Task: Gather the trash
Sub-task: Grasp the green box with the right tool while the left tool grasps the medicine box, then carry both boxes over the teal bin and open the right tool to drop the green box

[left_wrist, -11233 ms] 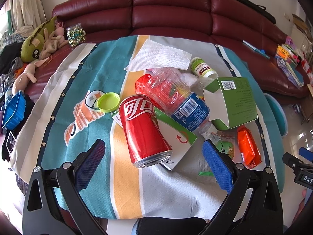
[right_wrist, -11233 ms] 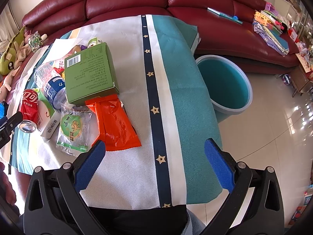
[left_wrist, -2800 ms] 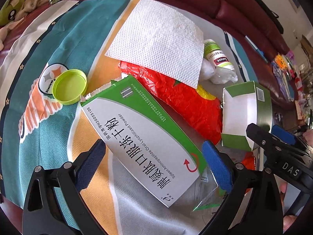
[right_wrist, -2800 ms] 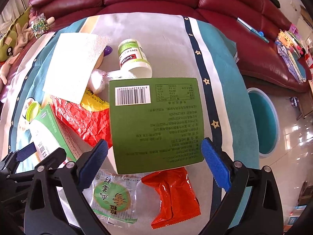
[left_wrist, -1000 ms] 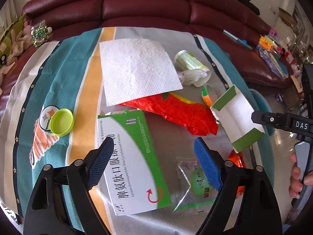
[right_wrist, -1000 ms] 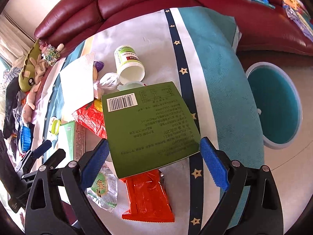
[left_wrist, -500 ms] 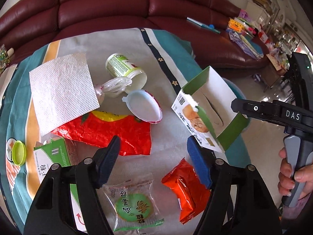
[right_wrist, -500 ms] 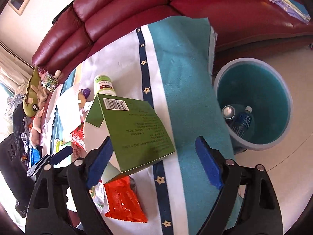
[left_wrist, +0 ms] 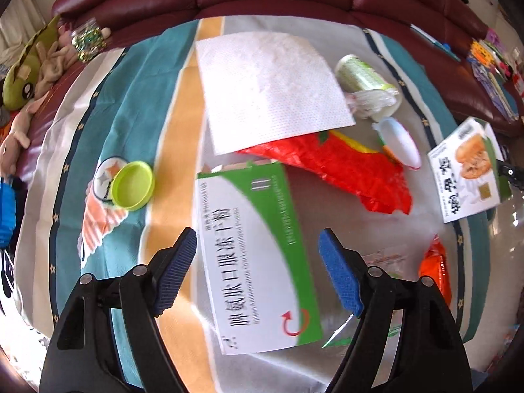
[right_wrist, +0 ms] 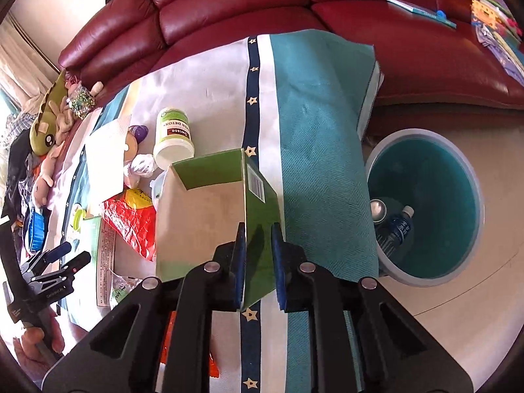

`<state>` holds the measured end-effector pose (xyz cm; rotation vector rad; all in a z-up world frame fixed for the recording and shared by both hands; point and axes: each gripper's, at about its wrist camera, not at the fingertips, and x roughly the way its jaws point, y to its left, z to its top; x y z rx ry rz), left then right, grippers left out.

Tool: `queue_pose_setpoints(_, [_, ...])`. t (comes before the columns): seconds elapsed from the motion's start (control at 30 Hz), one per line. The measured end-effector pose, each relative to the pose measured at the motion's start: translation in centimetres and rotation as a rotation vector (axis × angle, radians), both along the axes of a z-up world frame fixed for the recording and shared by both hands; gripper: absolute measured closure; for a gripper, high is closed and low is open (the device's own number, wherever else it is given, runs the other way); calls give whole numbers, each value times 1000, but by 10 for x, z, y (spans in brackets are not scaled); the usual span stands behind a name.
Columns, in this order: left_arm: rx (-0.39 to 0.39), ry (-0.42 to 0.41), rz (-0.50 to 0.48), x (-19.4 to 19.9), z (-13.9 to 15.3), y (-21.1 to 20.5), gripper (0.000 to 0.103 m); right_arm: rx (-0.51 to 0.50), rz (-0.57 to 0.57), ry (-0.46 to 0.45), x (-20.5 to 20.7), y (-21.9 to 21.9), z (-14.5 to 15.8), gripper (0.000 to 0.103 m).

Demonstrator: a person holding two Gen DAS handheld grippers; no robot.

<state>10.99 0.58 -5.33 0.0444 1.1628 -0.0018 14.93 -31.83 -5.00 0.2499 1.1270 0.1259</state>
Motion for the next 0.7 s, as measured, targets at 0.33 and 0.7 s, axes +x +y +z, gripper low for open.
queue_pose_setpoints(0.33, [14, 70, -5, -5, -18, -1, 16, 5, 42, 6, 2, 22, -10, 101])
queue_pose_setpoints(0.7, [73, 21, 8, -7, -23, 0, 27, 87, 3, -45, -8, -1, 5, 101])
